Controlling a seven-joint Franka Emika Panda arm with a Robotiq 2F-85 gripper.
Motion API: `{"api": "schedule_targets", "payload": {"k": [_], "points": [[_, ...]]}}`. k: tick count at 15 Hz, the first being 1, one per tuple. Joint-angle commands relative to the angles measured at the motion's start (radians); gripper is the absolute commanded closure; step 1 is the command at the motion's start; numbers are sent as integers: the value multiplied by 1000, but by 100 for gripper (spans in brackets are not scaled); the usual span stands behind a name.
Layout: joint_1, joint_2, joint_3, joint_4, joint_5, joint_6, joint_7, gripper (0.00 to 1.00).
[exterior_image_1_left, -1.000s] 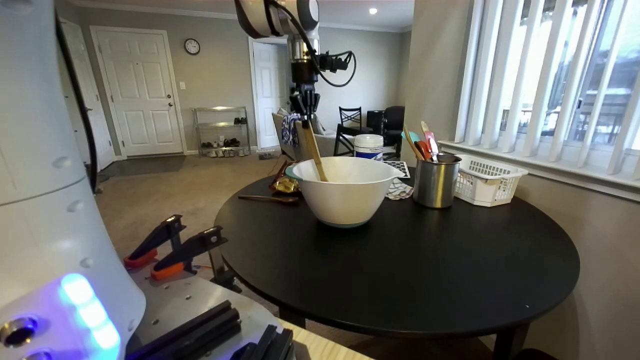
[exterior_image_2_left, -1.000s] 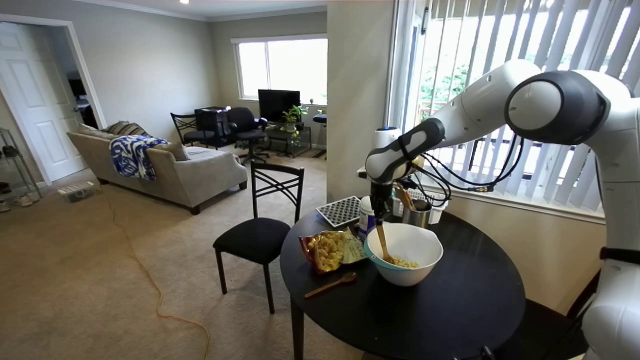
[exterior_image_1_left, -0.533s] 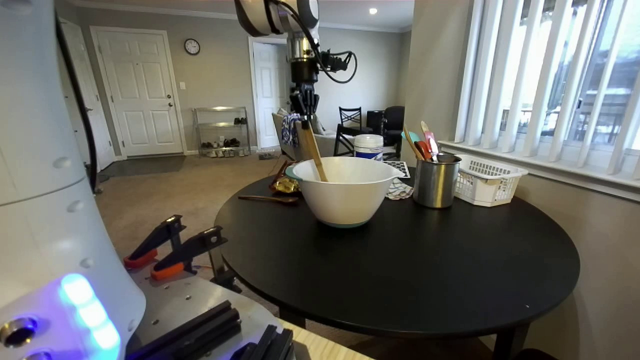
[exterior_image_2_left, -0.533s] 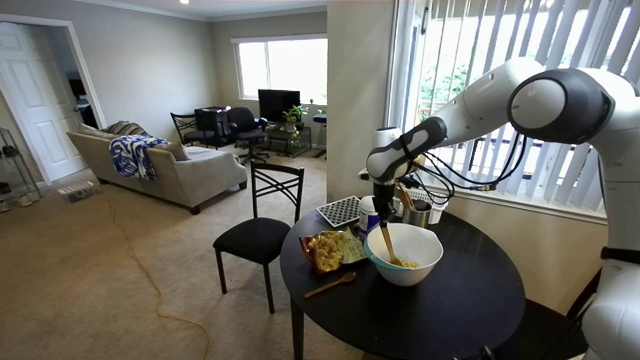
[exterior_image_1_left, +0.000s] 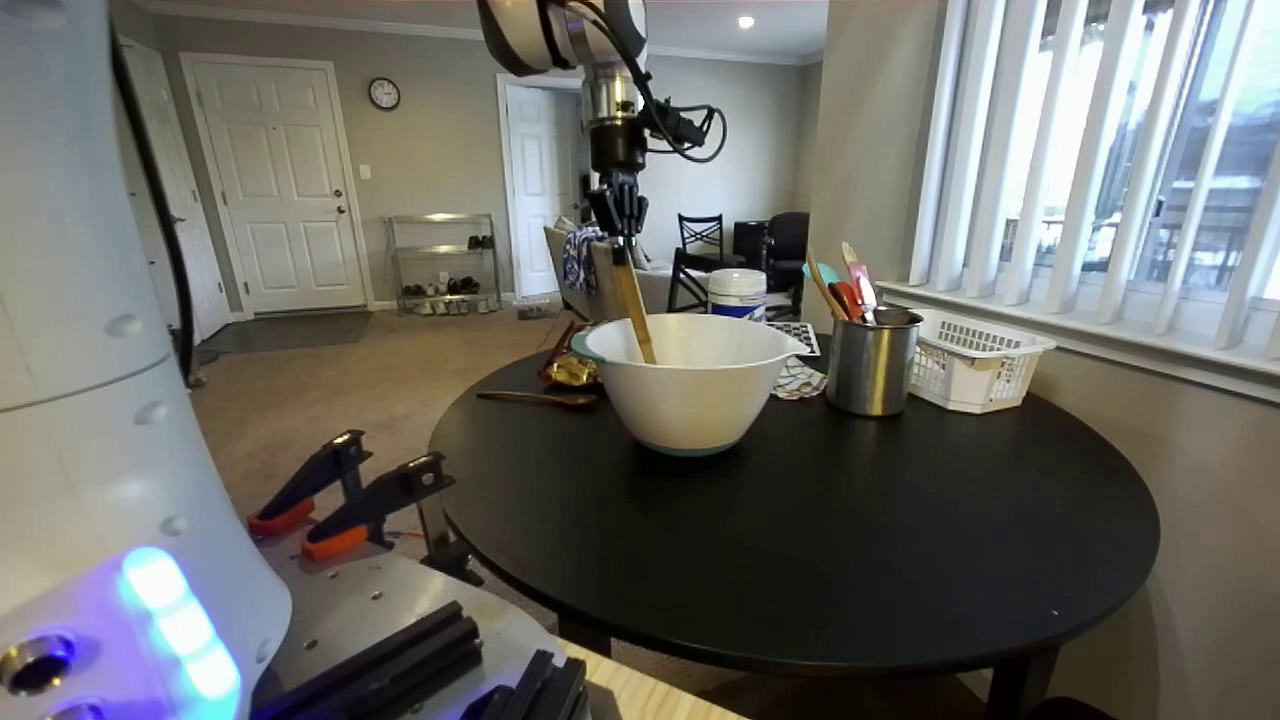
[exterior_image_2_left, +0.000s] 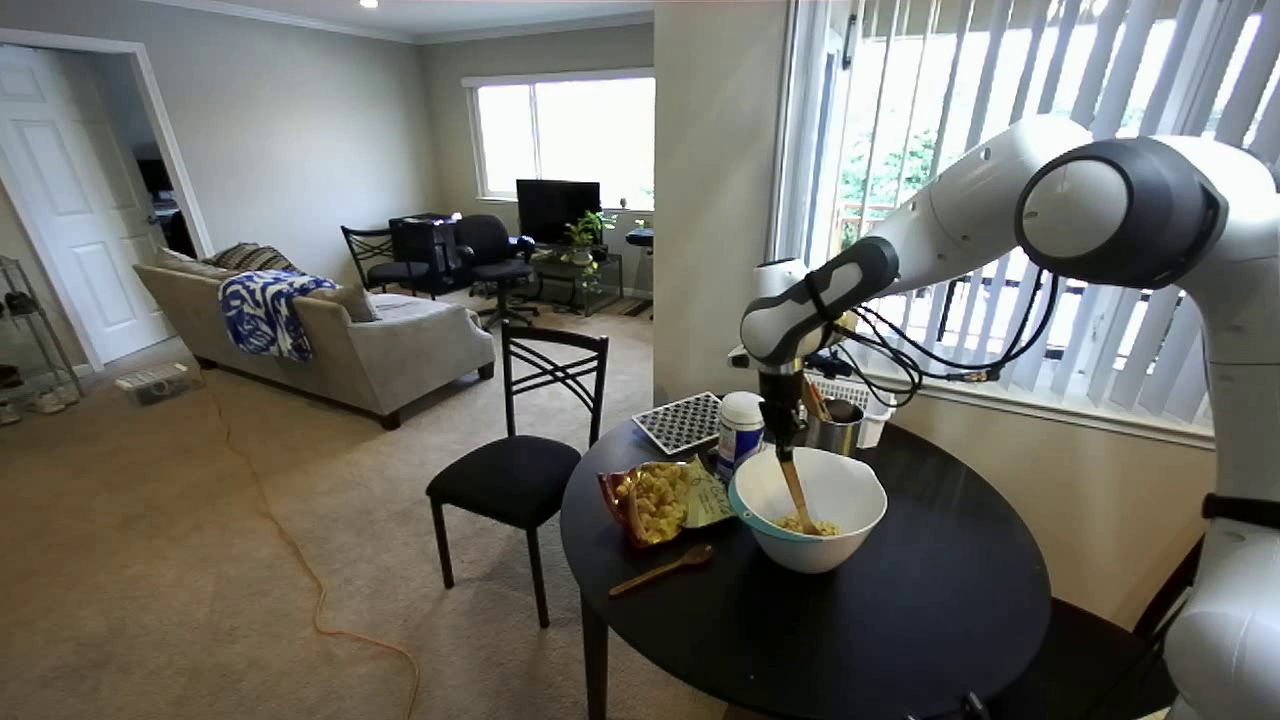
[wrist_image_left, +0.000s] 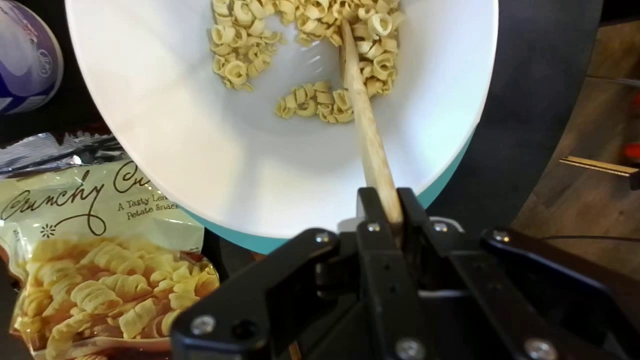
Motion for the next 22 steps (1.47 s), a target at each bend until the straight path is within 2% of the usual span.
{"api": "schedule_targets", "payload": {"k": [1, 4, 7, 13, 17, 22], "points": [[15, -17, -22, -29, -74, 79, 24, 97], [19, -19, -40, -42, -140, 176, 58, 97], [18, -14, -46, -45, -155, 238, 81, 97], [-12, -34, 6, -87, -40, 351, 79, 97], [-45, -48, 46, -112, 39, 336, -5, 97], [-64, -56, 62, -109, 111, 284, -29, 97]]}}
